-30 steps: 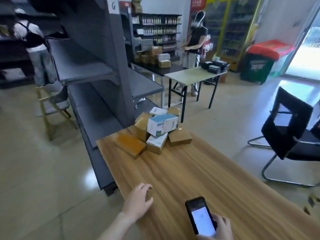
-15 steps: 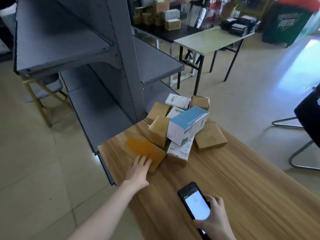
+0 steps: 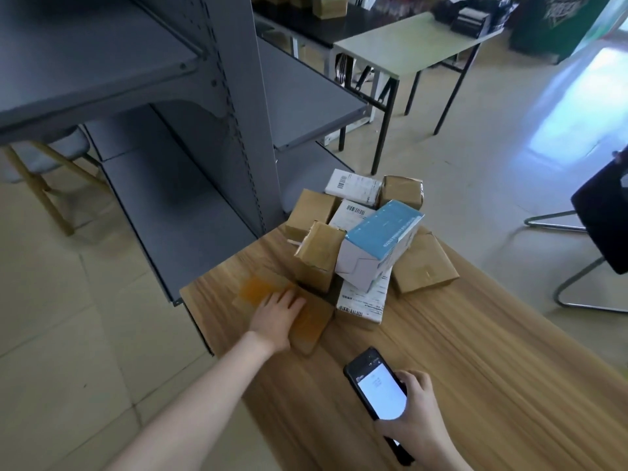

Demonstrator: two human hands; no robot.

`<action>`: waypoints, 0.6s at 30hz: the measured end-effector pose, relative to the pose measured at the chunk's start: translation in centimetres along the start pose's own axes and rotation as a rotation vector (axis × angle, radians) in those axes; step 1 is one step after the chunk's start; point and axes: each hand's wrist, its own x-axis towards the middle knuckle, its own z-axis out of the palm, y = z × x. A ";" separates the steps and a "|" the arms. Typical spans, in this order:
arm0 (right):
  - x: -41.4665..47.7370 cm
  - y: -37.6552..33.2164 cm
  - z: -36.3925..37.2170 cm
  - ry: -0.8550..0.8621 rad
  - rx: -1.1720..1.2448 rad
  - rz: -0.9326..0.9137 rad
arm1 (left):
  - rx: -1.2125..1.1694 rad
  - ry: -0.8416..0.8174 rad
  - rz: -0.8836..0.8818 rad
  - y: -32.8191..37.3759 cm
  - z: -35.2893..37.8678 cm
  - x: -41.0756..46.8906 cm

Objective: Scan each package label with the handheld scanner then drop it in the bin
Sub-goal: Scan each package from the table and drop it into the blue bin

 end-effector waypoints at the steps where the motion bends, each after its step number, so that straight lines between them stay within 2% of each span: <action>1: -0.2 0.1 0.0 0.007 0.000 0.009 | -0.009 -0.009 0.005 0.3 0.2 -0.4; 11: -6.1 4.3 -0.2 0.050 0.047 0.023 | 0.074 -0.140 0.014 7.0 4.0 -6.8; 18: -12.9 9.9 -2.3 0.117 0.055 0.066 | 0.103 -0.113 0.066 13.8 6.5 -11.7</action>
